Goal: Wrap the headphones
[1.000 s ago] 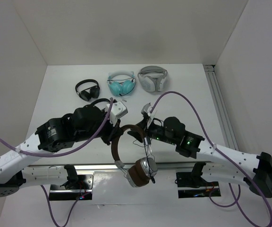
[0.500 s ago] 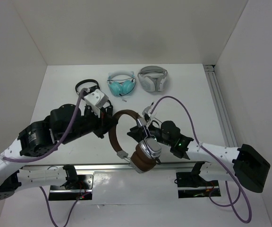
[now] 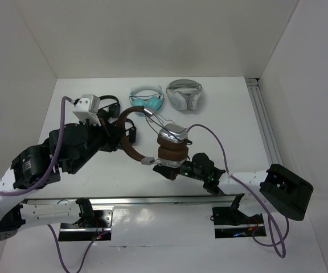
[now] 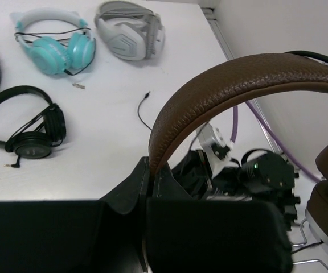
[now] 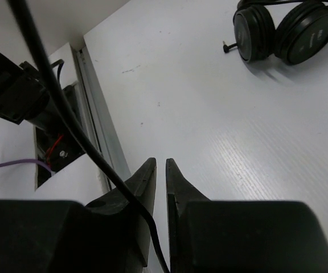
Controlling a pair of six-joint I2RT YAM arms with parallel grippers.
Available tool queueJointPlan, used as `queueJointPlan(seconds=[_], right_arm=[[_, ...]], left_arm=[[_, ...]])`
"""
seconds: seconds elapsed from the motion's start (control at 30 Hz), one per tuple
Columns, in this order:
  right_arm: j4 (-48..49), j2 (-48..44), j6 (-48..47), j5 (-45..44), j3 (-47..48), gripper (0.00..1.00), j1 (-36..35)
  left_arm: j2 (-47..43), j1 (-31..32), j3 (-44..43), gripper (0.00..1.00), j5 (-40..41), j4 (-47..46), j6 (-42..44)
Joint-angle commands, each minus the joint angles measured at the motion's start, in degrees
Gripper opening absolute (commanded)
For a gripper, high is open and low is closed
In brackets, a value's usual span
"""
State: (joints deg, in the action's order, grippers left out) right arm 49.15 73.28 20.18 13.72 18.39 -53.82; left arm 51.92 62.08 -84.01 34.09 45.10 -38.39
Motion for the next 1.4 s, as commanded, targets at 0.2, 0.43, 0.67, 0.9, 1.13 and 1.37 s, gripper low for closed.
queueJointPlan(seconds=[0.2,0.43,0.67,0.9,1.13,1.37], right_arm=[[12.38,1.34,2.40,-2.46,-3.80,0.17,-5.85],[13.17,-0.68,2.40,-8.44,-7.67,0.14,-11.47],[11.94,0.73,2.40,-10.99,-8.46,0.06,-14.47],[8.60,3.01,0.82,-13.54,-5.04,0.00,-19.65],[-0.18,0.12,-2.16,-17.22,1.20,0.00,-26.05],[-14.14,-4.11,-5.68,-22.94,11.13,0.00,-33.08]], left_arm=[[1.77,0.14,-6.34,0.00,13.28,2.79,-13.63],[6.26,-5.29,-10.48,0.00,15.15,8.86,-17.95],[10.38,-19.62,-11.00,0.00,5.38,7.72,-16.72],[11.98,-24.64,-9.43,0.00,2.92,6.14,-17.24],[10.84,-26.93,-3.72,0.00,6.42,5.61,-18.47],[9.78,-27.46,3.40,0.00,11.52,5.61,-20.58]])
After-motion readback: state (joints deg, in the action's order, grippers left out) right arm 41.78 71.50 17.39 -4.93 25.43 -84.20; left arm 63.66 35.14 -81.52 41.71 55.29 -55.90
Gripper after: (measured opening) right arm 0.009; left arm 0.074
